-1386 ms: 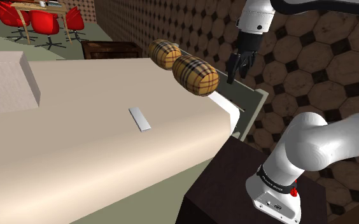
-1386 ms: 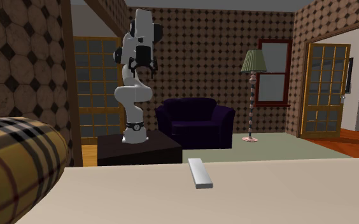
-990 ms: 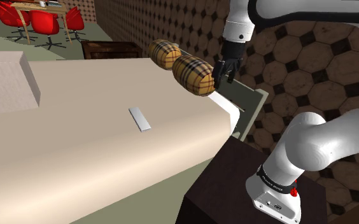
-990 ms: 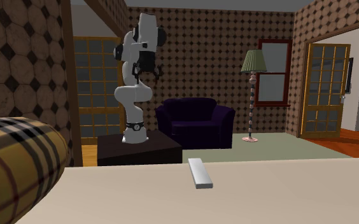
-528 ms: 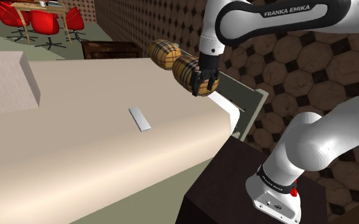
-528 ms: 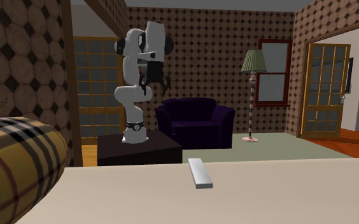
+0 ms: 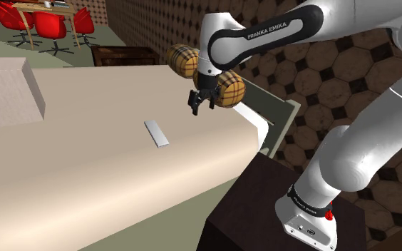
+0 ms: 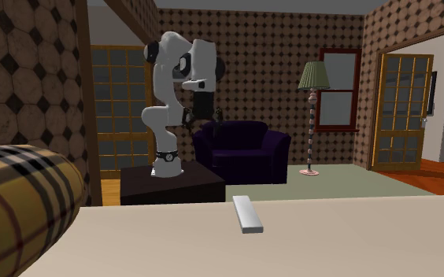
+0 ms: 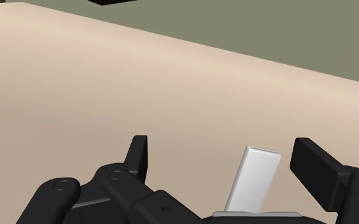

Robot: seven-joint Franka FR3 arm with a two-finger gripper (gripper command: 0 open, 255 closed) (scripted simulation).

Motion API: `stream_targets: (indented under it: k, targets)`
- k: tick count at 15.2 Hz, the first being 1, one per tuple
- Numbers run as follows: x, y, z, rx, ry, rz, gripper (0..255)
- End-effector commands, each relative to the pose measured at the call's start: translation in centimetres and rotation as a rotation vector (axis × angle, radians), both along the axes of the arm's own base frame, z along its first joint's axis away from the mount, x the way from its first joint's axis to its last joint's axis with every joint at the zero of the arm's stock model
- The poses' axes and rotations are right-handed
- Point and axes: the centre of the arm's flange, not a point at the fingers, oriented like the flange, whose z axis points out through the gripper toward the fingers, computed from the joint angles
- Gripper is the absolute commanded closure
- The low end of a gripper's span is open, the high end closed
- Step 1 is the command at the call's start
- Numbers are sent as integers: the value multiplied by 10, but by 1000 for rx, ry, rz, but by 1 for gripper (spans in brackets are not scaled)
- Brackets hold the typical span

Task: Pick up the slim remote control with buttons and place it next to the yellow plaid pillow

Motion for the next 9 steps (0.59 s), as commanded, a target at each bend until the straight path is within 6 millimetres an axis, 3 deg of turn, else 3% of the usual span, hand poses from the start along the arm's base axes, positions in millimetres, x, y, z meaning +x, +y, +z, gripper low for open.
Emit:
stream_targets:
  k: [1,9]
  targets:
    - [21,6,-15,1,-3,-1,0]
    - [102,27,-78,3,-15,-4,0]
